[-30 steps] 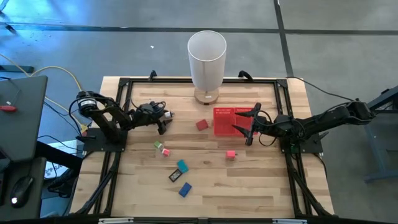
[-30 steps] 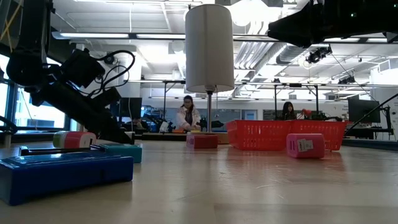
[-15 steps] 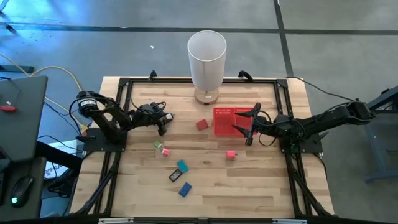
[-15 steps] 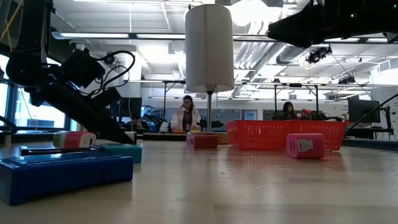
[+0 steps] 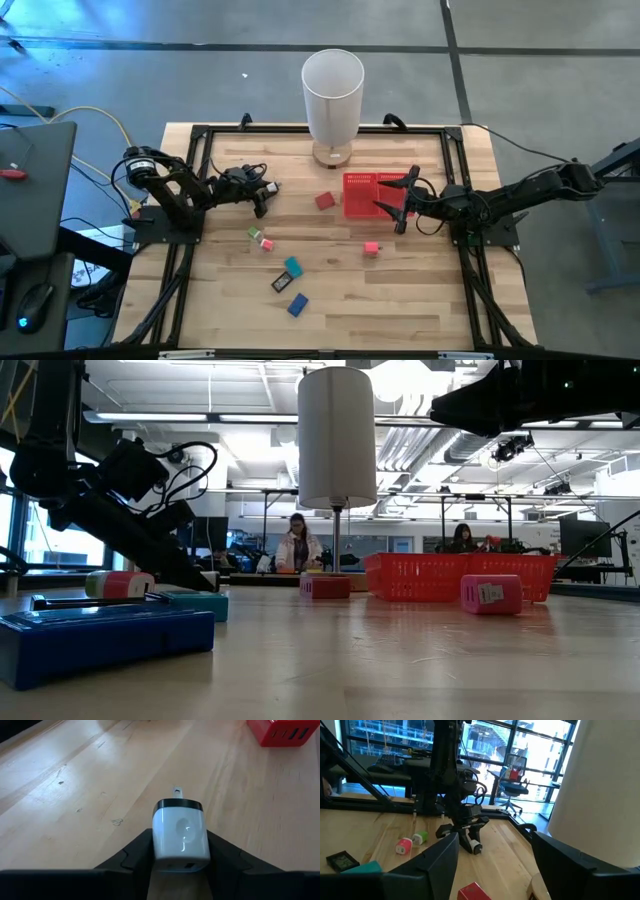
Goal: Pick & Place Office items
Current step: Put the white charger adapter into the right red bin
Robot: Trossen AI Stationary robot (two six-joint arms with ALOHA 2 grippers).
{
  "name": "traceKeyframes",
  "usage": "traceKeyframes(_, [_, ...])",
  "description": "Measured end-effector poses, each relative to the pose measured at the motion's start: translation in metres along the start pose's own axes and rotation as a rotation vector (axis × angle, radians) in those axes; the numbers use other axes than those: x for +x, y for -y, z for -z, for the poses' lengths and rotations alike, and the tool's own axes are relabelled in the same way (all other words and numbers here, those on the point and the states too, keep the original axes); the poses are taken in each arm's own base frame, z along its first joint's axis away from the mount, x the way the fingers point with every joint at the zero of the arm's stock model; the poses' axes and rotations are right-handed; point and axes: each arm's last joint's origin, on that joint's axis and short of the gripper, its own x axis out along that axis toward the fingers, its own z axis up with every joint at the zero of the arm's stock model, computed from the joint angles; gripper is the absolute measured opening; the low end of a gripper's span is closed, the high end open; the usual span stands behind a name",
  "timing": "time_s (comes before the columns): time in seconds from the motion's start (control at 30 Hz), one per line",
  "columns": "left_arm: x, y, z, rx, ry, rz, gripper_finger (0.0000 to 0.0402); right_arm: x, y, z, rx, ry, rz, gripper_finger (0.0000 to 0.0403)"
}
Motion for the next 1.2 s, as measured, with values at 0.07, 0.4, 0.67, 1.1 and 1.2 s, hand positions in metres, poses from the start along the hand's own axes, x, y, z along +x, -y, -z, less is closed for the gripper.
traceKeyframes(0.07, [0.000, 0.000, 0.000, 0.000, 0.000, 0.000, 0.0140, 0.000, 0.000, 0.000, 0.000, 0.000, 0.000, 0.0240])
traceKeyframes(0.4, [0.000, 0.000, 0.000, -0.014, 0.005, 0.004, 0.0140, 0.000, 0.000, 0.000, 0.000, 0.000, 0.000, 0.0240])
traceKeyframes(0.67, [0.000, 0.000, -0.004, -0.014, 0.040, 0.004, 0.0138, 0.000, 0.000, 0.000, -0.004, -0.003, -0.001, 0.0240])
traceKeyframes(1.1, [-0.001, 0.007, -0.011, -0.063, 0.118, 0.041, 0.0125, 0.000, 0.000, 0.002, -0.014, -0.024, -0.004, 0.0240])
traceKeyframes(1.2, [-0.002, 0.013, -0.016, -0.037, 0.165, 0.065, 0.0125, 0.000, 0.000, 0.003, -0.014, -0.025, -0.005, 0.0240])
